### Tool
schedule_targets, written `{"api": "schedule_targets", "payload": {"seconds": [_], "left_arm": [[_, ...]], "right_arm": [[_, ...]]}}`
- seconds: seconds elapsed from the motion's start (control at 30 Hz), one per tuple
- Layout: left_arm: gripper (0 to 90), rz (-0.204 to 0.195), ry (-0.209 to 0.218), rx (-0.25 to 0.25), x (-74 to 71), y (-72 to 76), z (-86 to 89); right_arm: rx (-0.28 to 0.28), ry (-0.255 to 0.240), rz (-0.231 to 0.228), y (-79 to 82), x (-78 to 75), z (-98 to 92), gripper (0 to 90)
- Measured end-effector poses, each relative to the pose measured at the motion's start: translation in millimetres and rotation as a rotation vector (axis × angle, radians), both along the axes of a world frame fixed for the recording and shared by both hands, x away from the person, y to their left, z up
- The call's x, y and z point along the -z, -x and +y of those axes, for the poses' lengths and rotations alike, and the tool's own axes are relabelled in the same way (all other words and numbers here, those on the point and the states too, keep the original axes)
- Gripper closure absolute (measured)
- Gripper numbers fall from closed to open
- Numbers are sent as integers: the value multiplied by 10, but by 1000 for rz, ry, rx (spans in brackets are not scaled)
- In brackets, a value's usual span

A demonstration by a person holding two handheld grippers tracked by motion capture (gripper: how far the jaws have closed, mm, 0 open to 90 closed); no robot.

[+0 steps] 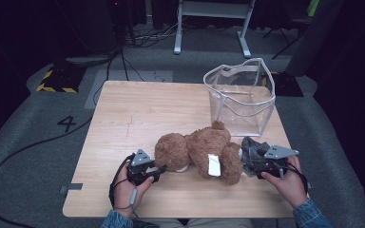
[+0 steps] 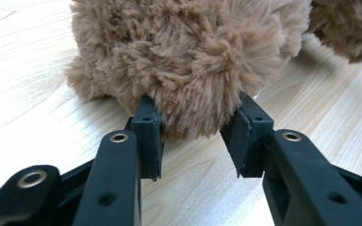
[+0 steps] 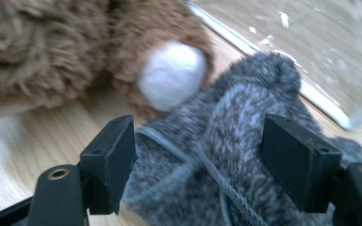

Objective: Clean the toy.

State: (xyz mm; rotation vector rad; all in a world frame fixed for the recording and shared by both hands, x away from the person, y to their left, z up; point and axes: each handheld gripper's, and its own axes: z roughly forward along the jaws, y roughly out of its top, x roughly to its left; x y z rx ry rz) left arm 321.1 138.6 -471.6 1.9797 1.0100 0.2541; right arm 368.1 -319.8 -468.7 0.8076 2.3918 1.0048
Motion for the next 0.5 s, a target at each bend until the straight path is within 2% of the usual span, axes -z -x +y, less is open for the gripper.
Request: {"api": "schedule_targets", "payload": {"seconds": [0.1, 0.17, 0.27, 0.33, 0.37, 0.4, 0.43, 0.5], "left_arm": [[584, -16, -42, 13, 32, -5, -45], [609, -11, -44, 11, 35, -7, -64], [701, -2, -43, 18, 19, -8, -47], [731, -3, -34, 18, 16, -7, -46], [742, -1, -33, 20, 13, -6, -46], [758, -5, -43, 16, 7, -2, -47], [777, -9, -51, 25, 1, -5, -44], [810, -9, -47, 27, -6, 0, -50]], "right_arm": [[-68, 14, -25, 12, -31, 133, 292], [-104, 32, -30, -2, -52, 231, 296], [-126, 53, -26, -97, -24, 362, 295], [-150, 57, -28, -182, 31, 412, 270], [-135, 48, -6, -212, 72, 448, 250], [-132, 55, -11, -251, 107, 466, 250], [-126, 49, -16, -282, 141, 488, 300], [-114, 57, -28, -297, 126, 475, 518]]}}
